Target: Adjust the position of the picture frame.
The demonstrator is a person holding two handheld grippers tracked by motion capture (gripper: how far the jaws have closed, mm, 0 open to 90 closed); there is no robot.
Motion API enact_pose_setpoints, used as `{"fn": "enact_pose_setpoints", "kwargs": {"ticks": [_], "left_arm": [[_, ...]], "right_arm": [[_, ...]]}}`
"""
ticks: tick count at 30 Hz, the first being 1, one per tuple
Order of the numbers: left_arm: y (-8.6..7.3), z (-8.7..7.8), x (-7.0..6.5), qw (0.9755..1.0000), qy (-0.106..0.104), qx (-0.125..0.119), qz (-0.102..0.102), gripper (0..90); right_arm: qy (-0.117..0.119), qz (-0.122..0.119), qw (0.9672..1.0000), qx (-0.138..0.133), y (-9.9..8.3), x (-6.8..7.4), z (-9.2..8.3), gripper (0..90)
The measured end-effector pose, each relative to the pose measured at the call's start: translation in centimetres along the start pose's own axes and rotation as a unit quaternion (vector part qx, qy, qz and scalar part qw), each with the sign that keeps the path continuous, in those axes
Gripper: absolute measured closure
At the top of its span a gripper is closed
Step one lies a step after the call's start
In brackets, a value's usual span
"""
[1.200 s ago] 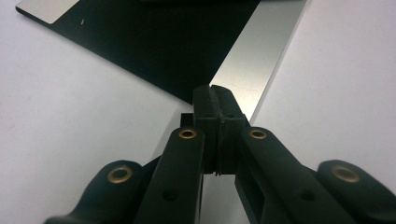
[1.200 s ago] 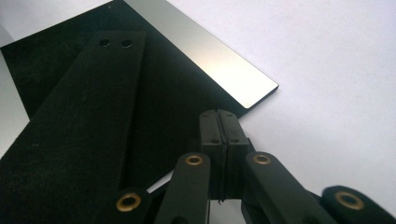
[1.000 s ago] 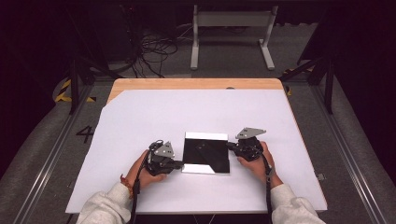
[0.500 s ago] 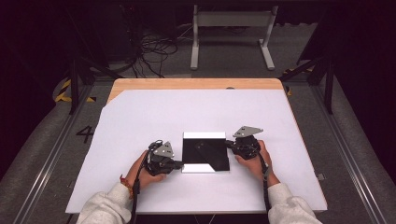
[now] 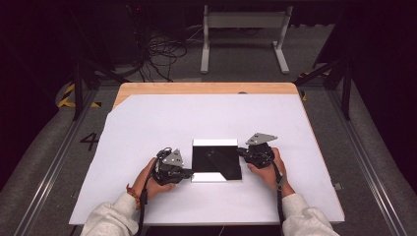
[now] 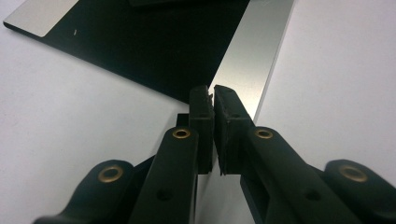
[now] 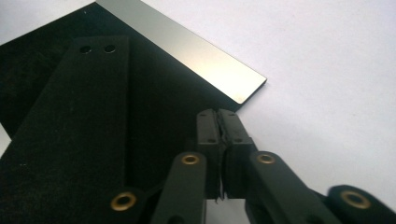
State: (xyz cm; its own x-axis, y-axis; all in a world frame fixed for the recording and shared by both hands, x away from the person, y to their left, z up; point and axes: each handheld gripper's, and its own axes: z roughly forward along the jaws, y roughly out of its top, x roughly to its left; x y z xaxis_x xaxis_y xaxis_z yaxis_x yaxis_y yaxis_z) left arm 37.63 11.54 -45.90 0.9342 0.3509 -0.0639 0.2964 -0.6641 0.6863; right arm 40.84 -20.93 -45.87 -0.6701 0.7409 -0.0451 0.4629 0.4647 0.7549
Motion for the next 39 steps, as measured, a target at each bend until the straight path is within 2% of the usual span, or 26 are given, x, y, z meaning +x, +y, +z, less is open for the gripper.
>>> {"fn": "enact_pose_setpoints", "kwargs": {"ticks": [4,7,11,13,16,22,23,27,30,36,39], "left_arm": [[0.0,-0.2,-0.1,1.0,0.006,-0.001,0.003,84.2],[0.0,-0.7,-0.2,0.9998,0.013,-0.014,0.002,83.2],[-0.3,-1.8,-0.5,0.9989,0.033,-0.032,-0.002,80.2],[-0.5,-2.3,-0.8,0.9982,0.046,-0.038,-0.003,77.1],[-0.7,-2.8,-1.2,0.9971,0.062,-0.045,-0.003,72.9],[-1.1,-3.6,-1.9,0.9957,0.076,-0.052,-0.005,63.9],[-1.2,-3.7,-2.1,0.9949,0.085,-0.054,-0.006,60.6],[-1.9,-4.2,-2.4,0.9935,0.099,-0.055,-0.012,49.1],[-2.6,-4.8,-2.7,0.9923,0.108,-0.057,-0.021,44.0],[-4.2,-5.6,-3.0,0.9907,0.122,-0.054,-0.028,37.4],[-4.9,-5.9,-3.1,0.9889,0.126,-0.069,-0.038,35.4]], "right_arm": [[0.004,-0.002,1.0,0.003,-0.1,-0.1,-0.3,83.4],[0.006,-0.001,1.0,0.003,-0.2,-0.1,-0.5,81.9],[0.006,-0.006,1.0,-0.002,-0.2,0.1,-1.2,80.1],[0.009,-0.009,0.9999,-0.002,-0.2,0.3,-1.6,78.7],[0.01,-0.026,0.9996,0.002,-0.4,0.7,-2.3,76.6],[0.023,-0.031,0.9992,0.0,-0.3,1.1,-3.5,72.6],[0.026,-0.033,0.9991,0.003,-0.3,1.1,-3.7,72.1],[0.04,-0.028,0.9988,0.009,-1.0,1.1,-4.6,70.6],[0.041,-0.026,0.9986,0.018,-1.6,0.9,-5.3,70.4],[0.048,-0.023,0.9981,0.03,-2.9,0.8,-6.6,66.5],[0.052,-0.027,0.9977,0.034,-3.4,0.8,-7.0,65.5]]}}
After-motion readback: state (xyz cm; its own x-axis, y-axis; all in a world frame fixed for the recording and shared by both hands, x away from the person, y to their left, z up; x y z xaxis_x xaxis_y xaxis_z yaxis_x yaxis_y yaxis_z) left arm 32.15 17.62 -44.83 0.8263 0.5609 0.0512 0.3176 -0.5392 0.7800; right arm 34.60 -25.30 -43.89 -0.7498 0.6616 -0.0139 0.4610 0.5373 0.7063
